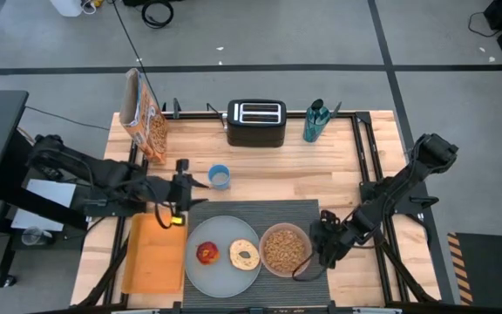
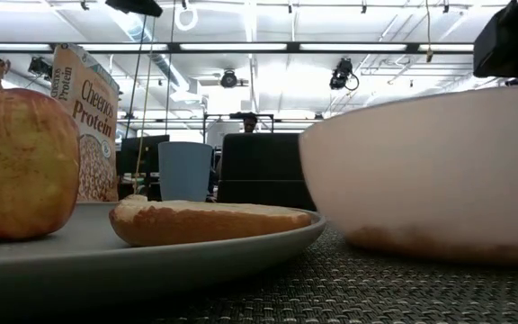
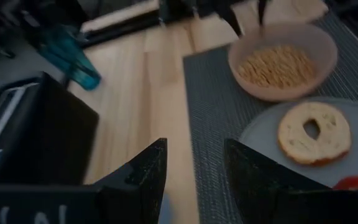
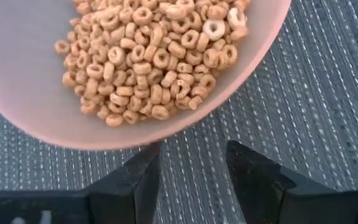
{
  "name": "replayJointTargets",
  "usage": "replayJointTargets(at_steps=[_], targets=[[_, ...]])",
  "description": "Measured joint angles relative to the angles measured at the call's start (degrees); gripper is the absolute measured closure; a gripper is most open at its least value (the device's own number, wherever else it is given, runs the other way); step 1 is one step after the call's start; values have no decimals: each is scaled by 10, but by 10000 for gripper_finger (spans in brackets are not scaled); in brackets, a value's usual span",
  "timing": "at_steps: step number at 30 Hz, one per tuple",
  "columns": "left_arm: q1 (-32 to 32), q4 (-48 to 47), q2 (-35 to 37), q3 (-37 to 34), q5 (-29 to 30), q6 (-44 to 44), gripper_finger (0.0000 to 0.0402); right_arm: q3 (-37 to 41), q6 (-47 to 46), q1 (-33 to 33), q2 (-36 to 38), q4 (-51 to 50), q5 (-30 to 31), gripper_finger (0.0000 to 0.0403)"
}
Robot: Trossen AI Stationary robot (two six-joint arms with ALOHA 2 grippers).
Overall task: Arrange a breakfast setting
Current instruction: Adjust the gray table mat
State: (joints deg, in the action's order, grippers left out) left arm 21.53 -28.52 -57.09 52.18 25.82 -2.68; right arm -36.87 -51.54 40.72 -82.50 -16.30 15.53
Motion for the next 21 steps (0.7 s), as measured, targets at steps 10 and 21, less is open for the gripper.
replayJointTargets(at_steps=[10, 21], targets=[[0, 40, 44, 0, 29, 5, 235, -4, 21, 14, -101, 101, 16, 216], [2, 54, 48, 0, 25, 5, 235, -53, -23, 11, -49, -82, -20, 216]])
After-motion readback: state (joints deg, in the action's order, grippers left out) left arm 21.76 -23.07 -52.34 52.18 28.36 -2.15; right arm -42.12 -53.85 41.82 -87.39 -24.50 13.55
